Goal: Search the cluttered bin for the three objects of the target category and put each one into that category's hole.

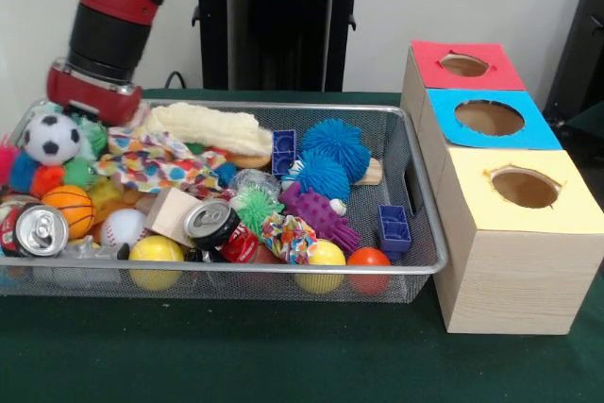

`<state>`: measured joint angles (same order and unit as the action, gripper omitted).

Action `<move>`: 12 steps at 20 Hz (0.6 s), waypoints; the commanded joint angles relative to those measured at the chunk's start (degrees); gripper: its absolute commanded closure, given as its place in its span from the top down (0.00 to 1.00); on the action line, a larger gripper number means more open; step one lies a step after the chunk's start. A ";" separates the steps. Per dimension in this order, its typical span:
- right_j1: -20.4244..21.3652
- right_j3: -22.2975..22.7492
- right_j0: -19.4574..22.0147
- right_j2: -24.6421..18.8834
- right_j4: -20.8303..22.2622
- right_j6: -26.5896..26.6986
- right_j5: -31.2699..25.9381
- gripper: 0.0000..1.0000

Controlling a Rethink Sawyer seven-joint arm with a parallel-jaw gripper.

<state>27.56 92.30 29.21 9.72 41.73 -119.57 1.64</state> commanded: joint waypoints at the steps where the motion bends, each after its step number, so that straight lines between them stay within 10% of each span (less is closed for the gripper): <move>1: 3.04 -9.21 2.91 -9.19 3.42 6.60 -5.88 1.00; 12: 6.15 -5.43 2.89 -8.72 3.38 4.55 -6.97 1.00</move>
<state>32.21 88.44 31.41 7.41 42.40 -119.57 0.74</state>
